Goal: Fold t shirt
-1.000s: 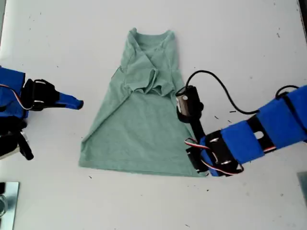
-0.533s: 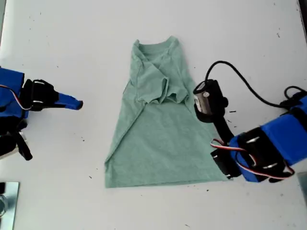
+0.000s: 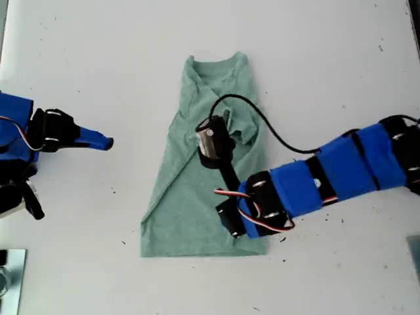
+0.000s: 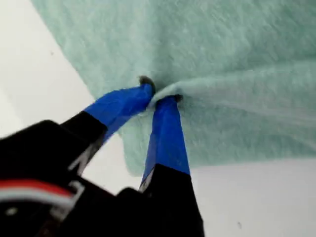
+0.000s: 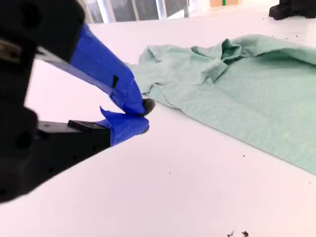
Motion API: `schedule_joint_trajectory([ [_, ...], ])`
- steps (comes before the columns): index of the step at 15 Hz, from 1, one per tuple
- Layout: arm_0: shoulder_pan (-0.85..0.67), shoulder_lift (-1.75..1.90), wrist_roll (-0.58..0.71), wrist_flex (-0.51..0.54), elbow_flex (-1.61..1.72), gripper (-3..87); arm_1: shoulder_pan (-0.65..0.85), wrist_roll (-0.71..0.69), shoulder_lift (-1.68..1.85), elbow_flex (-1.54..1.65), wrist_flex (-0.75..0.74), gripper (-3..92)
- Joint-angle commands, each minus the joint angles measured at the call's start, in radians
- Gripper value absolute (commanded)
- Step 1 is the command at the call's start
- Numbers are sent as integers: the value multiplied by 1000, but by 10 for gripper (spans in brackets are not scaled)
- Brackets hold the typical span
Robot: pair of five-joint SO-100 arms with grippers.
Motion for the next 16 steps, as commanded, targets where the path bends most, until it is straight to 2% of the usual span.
schedule_joint_trajectory([
  [1, 31, 3, -14, 5, -8, -2, -11, -31, 0, -49, -49, 238],
  [4, 32, 3, -15, 5, -9, -2, -67, -34, 209, -83, 63, 237],
  [6, 32, 3, -17, 5, -9, -2, -92, -49, 410, -58, 239, 235],
  [7, 32, 3, -20, 5, -9, -2, -78, -54, 523, 57, 356, 230],
  [8, 32, 3, -20, 5, -9, -2, -44, -106, 689, 313, 351, 223],
  [9, 32, 3, -21, 5, -9, -2, 14, -129, 865, 630, 304, 207],
  [12, 38, 5, -29, 6, -8, -2, 198, -224, 1374, 1505, -75, 22],
  [14, 38, 6, -32, 8, -5, -2, 305, -258, 1655, 1832, -118, 22],
  [16, 61, -8, -57, -3, 3, -2, 368, -295, 1876, 2000, -150, 22],
])
